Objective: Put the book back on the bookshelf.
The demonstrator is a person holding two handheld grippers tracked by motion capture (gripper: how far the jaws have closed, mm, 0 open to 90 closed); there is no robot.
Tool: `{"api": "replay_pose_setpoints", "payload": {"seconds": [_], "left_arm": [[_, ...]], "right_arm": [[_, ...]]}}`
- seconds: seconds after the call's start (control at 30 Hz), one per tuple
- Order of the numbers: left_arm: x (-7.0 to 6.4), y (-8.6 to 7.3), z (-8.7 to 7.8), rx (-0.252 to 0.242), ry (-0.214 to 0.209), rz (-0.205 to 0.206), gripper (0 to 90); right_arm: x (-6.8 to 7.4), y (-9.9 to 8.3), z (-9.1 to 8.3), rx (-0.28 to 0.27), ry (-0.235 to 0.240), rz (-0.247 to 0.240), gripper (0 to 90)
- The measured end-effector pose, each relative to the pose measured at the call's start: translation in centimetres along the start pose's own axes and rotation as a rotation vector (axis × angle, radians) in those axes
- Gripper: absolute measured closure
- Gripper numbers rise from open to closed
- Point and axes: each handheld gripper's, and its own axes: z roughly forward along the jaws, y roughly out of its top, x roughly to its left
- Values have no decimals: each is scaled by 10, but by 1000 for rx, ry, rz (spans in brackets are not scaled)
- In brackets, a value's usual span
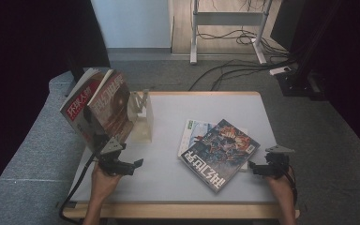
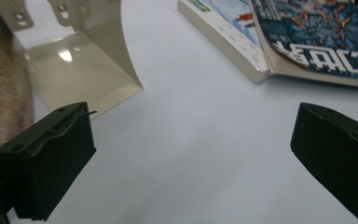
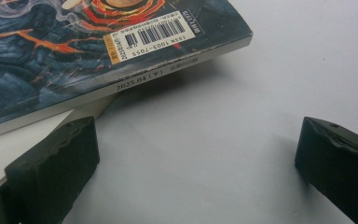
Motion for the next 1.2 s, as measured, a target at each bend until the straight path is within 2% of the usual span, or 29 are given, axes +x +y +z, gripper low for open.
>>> {"api": "replay_pose_setpoints", "payload": {"seconds": [0.17, 0.27, 0.4, 0.57, 0.63, 0.7, 1.2], "left_arm": [[-5, -9, 17, 34, -7, 34, 0], [-6, -14, 27, 80, -10, 41, 0], [-8, -21, 38, 111, -16, 48, 0], [-10, -26, 50, 182, 2, 60, 0], [-11, -26, 51, 190, 9, 63, 0], [-12, -26, 54, 222, 27, 65, 0], [-12, -26, 54, 220, 30, 65, 0]], "right_arm": [[0, 0, 0, 0, 0, 0, 0], [0, 0, 0, -1, 0, 0, 0], [0, 0, 0, 0, 0, 0, 0], [0, 0, 0, 0, 1, 1, 0], [0, 0, 0, 0, 1, 0, 0], [0, 0, 0, 0, 1, 0, 0], [-1, 0, -1, 0, 7, 1, 4]]}}
